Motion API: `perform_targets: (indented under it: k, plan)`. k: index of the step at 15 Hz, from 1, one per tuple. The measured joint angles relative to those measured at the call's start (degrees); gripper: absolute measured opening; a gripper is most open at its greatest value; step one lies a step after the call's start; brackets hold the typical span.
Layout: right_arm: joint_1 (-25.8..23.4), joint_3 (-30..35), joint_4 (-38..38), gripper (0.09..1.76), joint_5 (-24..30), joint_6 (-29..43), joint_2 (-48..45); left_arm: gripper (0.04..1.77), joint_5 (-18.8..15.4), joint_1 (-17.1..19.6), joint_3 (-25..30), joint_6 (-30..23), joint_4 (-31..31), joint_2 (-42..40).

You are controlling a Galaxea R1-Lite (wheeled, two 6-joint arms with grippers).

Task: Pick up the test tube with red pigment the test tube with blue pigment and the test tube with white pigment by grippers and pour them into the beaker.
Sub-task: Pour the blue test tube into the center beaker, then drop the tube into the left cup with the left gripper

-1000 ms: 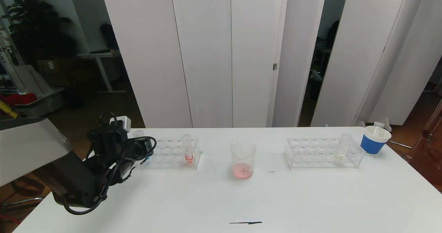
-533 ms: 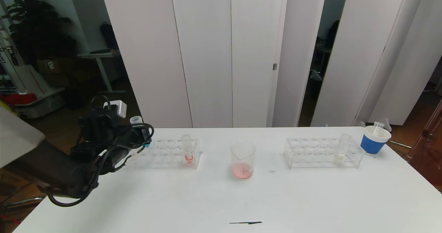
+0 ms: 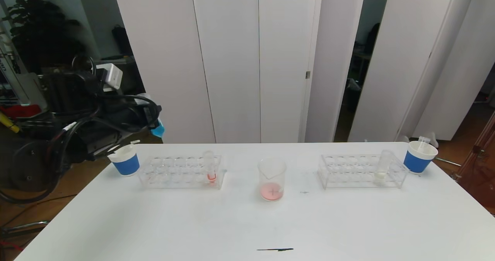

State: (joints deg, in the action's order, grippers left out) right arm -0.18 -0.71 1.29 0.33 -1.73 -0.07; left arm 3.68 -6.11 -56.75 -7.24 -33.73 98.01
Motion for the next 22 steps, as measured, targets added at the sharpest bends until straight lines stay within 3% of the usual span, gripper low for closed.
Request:
perform_targets:
  k: [3, 6, 8, 13, 18, 22]
  plan:
    - [0.00, 0.00, 0.00, 1.75, 0.00, 0.00, 0.00, 0.57, -6.10, -1.52, -4.58, 0.17, 3.85, -3.15]
    - [0.00, 0.00, 0.02, 1.75, -0.02, 0.00, 0.00, 0.57, -17.93, -2.90, -5.62, 0.94, 3.97, -4.13]
    - [0.00, 0.00, 0.00, 1.75, -0.02, 0.00, 0.00, 0.57, -23.11, -4.08, -5.13, 6.39, 3.97, -3.75]
    - [0.00, 0.00, 0.02, 1.75, -0.02, 0.00, 0.00, 0.57, -25.54, -8.41, -4.46, 22.31, 2.18, 1.21]
    - [0.00, 0.00, 0.02, 1.75, 0.00, 0.00, 0.00, 0.57, -28.65, -13.02, -5.49, 28.21, -6.79, 8.19]
    - [0.00, 0.00, 0.02, 1.75, 0.00, 0.00, 0.00, 0.57, -29.23, -14.14, -7.80, 40.42, -11.58, 15.46]
